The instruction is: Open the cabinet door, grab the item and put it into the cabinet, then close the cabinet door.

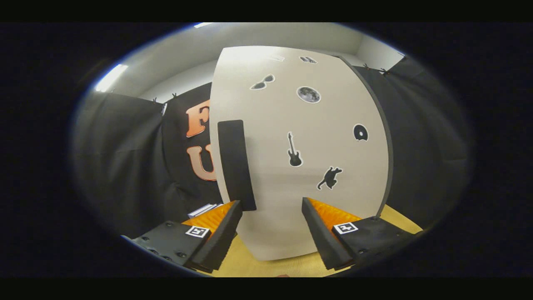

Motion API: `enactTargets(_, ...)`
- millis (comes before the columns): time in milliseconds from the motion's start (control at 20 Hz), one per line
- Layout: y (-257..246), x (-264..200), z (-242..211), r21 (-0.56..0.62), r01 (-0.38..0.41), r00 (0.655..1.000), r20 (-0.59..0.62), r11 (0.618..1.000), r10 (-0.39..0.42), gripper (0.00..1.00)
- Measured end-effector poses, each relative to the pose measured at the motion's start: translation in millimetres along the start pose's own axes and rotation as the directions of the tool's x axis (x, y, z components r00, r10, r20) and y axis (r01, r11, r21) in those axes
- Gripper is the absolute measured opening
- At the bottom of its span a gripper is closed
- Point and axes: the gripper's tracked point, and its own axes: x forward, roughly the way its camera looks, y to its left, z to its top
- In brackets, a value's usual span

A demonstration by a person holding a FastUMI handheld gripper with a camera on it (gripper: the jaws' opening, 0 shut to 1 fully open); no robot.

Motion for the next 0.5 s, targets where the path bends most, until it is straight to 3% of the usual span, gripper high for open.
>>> enactTargets(500, 3.8, 52.1, -9.8, -0.073, 0.043, 0.999, -0.001, 0.996, -0.043, 0.93)
